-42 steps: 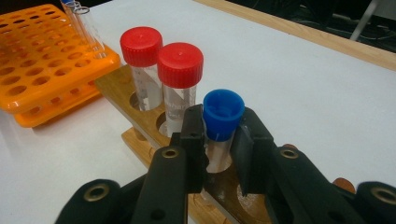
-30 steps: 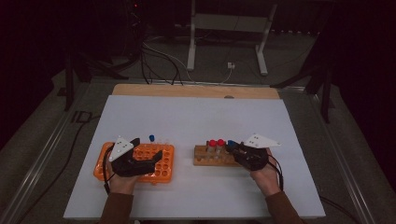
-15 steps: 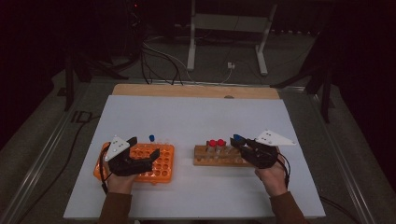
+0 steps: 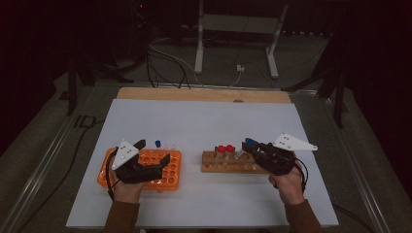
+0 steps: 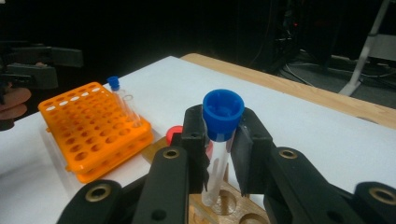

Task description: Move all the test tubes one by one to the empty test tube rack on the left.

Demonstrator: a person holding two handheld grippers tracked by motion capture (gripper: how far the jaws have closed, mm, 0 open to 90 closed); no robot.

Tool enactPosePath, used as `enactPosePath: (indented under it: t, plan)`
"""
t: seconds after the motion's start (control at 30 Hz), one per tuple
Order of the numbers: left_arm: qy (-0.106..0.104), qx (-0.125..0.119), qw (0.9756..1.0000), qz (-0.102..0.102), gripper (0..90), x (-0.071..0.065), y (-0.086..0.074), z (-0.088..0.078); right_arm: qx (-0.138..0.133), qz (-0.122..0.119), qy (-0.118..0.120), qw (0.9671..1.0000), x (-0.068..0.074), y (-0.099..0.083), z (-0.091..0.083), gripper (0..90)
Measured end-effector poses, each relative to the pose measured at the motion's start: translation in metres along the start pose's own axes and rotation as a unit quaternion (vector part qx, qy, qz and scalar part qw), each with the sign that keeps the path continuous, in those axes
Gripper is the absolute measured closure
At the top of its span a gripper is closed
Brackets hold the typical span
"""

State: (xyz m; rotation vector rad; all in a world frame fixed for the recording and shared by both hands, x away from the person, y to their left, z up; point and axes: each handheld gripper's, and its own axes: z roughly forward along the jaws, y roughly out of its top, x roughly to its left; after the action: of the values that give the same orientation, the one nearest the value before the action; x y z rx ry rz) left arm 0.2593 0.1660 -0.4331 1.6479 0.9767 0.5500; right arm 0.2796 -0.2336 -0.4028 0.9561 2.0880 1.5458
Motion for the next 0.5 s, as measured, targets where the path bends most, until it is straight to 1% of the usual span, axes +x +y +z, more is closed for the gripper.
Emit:
enactPosePath:
  t: [0.13, 0.3, 0.43, 0.5]
  plan:
    - [-0.015, 0.009, 0.9998, 0.011, 1.0, -0.011, 0.006, 0.006, 0.002, -0.003, 0.008, 1.0000, 0.004, 0.003, -0.002, 76.6]
    - [-0.038, 0.010, 0.9990, 0.022, 2.5, -0.025, 0.013, 0.014, 0.000, -0.001, 0.017, 0.9999, 0.008, 0.007, -0.003, 76.6]
    - [-0.063, 0.016, 0.9973, 0.033, 5.3, -0.039, 0.017, 0.025, 0.004, 0.003, 0.024, 0.9997, 0.011, 0.008, -0.003, 76.6]
    - [-0.074, 0.020, 0.9965, 0.033, 7.0, -0.047, 0.018, 0.032, 0.008, 0.005, 0.028, 0.9996, 0.013, 0.008, -0.002, 76.6]
